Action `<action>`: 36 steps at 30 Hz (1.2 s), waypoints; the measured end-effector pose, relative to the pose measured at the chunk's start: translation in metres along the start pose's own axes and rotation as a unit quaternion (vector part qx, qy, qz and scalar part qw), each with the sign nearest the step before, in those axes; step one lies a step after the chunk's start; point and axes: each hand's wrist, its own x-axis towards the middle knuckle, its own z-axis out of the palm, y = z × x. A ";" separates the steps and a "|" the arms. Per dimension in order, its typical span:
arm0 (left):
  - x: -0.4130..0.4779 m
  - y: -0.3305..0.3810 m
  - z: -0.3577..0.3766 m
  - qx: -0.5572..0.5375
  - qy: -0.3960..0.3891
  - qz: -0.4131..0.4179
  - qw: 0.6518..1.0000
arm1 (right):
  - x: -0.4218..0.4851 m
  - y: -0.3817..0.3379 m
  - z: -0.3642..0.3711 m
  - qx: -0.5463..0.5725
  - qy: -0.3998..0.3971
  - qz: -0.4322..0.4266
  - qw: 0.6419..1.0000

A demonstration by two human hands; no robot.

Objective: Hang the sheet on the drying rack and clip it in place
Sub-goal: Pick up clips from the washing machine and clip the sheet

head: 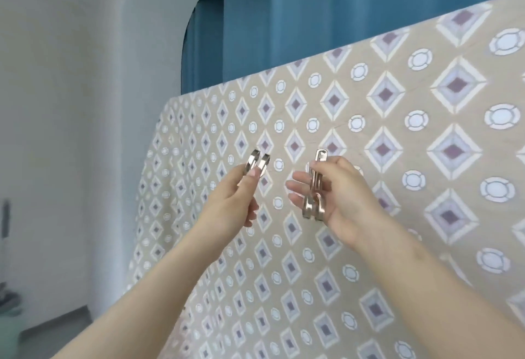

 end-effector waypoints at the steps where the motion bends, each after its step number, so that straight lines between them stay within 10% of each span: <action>1: 0.007 -0.005 -0.008 0.012 0.012 0.003 1.000 | 0.010 0.007 0.007 -0.001 0.002 0.008 1.000; 22: 0.209 -0.077 -0.125 0.145 0.066 0.096 0.983 | 0.218 0.080 0.150 -0.246 -0.131 -0.082 0.957; 30: 0.278 -0.124 -0.205 -0.132 0.005 0.025 0.991 | 0.281 0.123 0.226 -0.131 -0.088 -0.124 0.980; 36: 0.343 -0.145 -0.264 -0.358 -0.050 0.013 0.932 | 0.330 0.152 0.286 -0.120 -0.059 -0.142 0.981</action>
